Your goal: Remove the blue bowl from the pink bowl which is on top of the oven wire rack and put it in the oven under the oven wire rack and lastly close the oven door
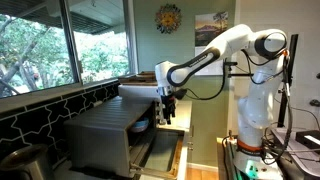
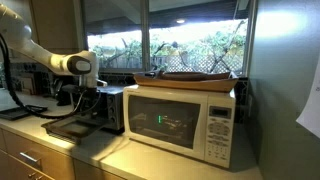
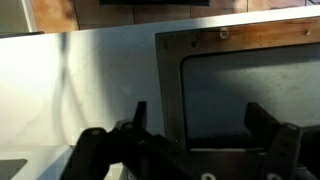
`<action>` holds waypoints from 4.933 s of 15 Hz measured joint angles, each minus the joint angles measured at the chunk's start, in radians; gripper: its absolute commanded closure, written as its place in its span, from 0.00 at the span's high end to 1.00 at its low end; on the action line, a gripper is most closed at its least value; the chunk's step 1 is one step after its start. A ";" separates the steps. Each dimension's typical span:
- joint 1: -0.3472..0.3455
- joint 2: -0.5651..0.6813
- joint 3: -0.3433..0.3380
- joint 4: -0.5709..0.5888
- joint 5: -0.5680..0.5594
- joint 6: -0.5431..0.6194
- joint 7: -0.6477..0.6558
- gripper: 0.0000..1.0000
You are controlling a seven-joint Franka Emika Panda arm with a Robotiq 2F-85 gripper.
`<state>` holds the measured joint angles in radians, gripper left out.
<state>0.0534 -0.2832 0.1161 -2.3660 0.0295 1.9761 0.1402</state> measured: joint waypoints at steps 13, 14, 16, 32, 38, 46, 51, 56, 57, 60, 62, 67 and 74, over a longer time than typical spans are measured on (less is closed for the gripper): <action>0.000 -0.003 -0.021 0.013 0.113 0.000 0.001 1.00; 0.000 -0.004 -0.033 0.019 0.159 0.000 0.001 1.00; -0.001 -0.008 -0.057 0.031 0.245 -0.001 0.003 1.00; -0.030 -0.120 -0.097 -0.132 0.734 0.036 0.345 1.00; -0.040 -0.131 -0.090 -0.144 0.750 0.043 0.365 1.00; -0.025 -0.070 -0.063 -0.163 1.202 0.184 0.276 1.00; -0.015 -0.047 -0.053 -0.199 1.437 0.186 0.166 1.00; -0.014 -0.046 -0.040 -0.222 1.539 0.186 0.152 1.00; -0.014 -0.047 -0.038 -0.226 1.555 0.186 0.152 1.00; -0.014 -0.050 -0.034 -0.235 1.595 0.183 0.155 1.00; -0.013 -0.050 -0.031 -0.239 1.610 0.180 0.163 1.00; -0.013 -0.044 -0.031 -0.240 1.611 0.142 0.174 1.00; -0.023 -0.002 -0.037 -0.259 1.595 0.060 0.116 1.00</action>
<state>0.0303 -0.2850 0.0795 -2.6251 1.6241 2.0364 0.2559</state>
